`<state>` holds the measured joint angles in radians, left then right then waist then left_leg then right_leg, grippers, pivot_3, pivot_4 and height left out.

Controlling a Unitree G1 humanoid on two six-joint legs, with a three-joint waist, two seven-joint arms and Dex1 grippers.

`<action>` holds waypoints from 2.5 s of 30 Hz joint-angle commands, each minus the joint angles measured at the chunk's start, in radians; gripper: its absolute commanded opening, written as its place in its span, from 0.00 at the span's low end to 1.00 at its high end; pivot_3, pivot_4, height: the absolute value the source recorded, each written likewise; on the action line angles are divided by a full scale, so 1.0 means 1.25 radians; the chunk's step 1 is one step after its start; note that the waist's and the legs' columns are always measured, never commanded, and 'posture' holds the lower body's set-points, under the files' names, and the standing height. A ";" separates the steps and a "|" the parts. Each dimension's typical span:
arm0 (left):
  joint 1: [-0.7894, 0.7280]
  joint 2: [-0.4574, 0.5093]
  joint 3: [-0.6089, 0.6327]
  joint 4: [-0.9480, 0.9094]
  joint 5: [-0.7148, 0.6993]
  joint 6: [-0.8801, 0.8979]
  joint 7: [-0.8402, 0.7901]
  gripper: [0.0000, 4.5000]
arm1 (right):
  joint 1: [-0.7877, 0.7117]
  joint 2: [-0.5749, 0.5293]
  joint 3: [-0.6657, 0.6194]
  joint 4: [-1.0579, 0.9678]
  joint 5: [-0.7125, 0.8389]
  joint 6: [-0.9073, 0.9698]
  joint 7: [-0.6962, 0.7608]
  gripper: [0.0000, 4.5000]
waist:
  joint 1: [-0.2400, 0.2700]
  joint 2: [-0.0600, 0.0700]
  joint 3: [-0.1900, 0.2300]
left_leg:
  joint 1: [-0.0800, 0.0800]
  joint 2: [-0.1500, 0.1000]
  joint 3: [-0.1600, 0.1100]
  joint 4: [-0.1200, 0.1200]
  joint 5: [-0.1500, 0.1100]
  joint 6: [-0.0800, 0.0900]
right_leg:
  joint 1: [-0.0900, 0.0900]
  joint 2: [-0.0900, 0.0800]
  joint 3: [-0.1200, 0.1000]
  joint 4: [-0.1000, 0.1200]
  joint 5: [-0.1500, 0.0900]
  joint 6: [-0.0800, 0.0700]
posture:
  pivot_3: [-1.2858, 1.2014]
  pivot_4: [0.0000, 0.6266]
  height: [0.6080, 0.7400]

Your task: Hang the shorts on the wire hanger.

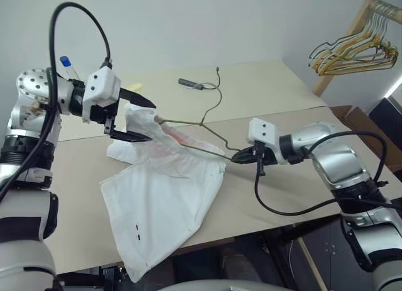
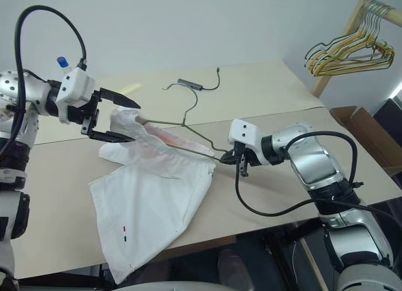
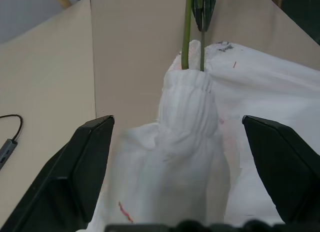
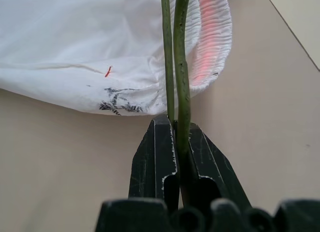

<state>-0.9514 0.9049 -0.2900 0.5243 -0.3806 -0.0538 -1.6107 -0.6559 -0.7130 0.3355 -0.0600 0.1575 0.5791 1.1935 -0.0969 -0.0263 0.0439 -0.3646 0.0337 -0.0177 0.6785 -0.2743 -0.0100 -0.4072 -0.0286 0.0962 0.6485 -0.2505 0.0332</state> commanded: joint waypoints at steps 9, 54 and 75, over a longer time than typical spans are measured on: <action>-0.037 -0.022 -0.045 0.009 0.012 -0.016 -0.003 0.55 | -0.025 -0.003 -0.007 -0.044 -0.009 0.016 -0.011 0.00 | 0.000 0.000 0.000 | -0.002 0.000 -0.001 0.001 0.000 0.000 | -0.002 0.000 -0.001 0.000 0.000 0.000 | 0.49 0.00 1.00; -0.056 -0.111 0.147 0.078 0.172 -0.076 0.127 0.01 | 0.153 0.020 -0.390 -0.234 0.346 0.489 -0.267 0.90 | -0.018 0.000 0.000 | -0.002 0.000 -0.002 0.002 0.000 0.001 | -0.001 0.001 0.000 0.002 0.000 -0.001 | 0.48 0.00 1.00; -0.017 -0.111 0.161 0.005 0.166 -0.038 0.146 0.01 | 0.078 0.259 -0.236 -0.081 0.350 0.571 -0.466 0.43 | -0.022 0.000 0.000 | -0.003 0.000 -0.005 0.002 0.000 0.001 | -0.002 0.001 -0.001 0.003 0.001 -0.001 | 0.49 0.00 1.00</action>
<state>-0.9632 0.7597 -0.1257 0.5613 -0.1586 -0.1041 -1.4425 -0.5369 -0.3839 0.0411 -0.1549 0.5925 1.3159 0.6069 -0.1249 -0.0261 0.0439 -0.3690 0.0331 -0.0237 0.6806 -0.2749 -0.0089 -0.4098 -0.0276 0.0950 0.6519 -0.2499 0.0323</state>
